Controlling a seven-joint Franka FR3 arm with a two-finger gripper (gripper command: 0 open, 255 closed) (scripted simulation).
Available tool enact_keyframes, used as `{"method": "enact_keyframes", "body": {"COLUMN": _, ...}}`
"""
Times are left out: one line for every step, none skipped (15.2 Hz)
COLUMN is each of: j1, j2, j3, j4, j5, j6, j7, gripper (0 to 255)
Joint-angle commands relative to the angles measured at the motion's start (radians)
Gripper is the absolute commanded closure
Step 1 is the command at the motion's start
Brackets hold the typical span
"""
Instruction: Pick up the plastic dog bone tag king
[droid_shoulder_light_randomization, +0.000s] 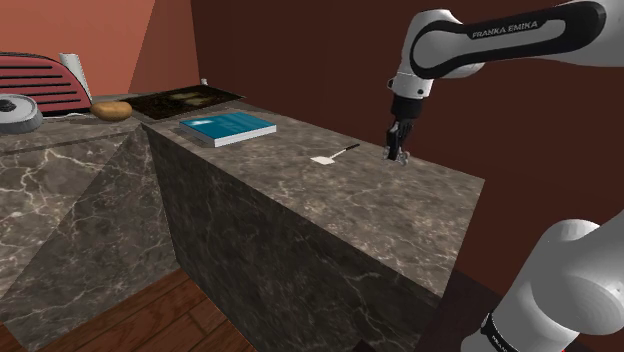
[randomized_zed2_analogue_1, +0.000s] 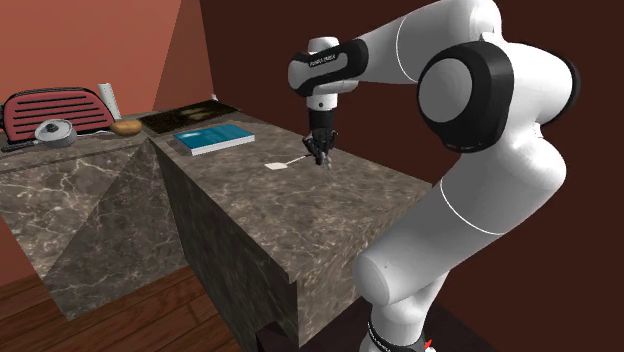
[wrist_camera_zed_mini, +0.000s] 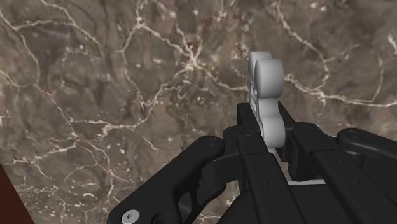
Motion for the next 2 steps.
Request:
{"method": "enact_keyframes", "body": {"j1": 0.000, "j2": -0.002, "j3": 0.001, "j4": 0.013, "j5": 0.000, "j6": -0.016, "j7": 0.000, "gripper": 255}}
{"method": "enact_keyframes", "body": {"j1": 0.000, "j2": -0.002, "j3": 0.001, "j4": 0.013, "j5": 0.000, "j6": -0.016, "j7": 0.000, "gripper": 255}}
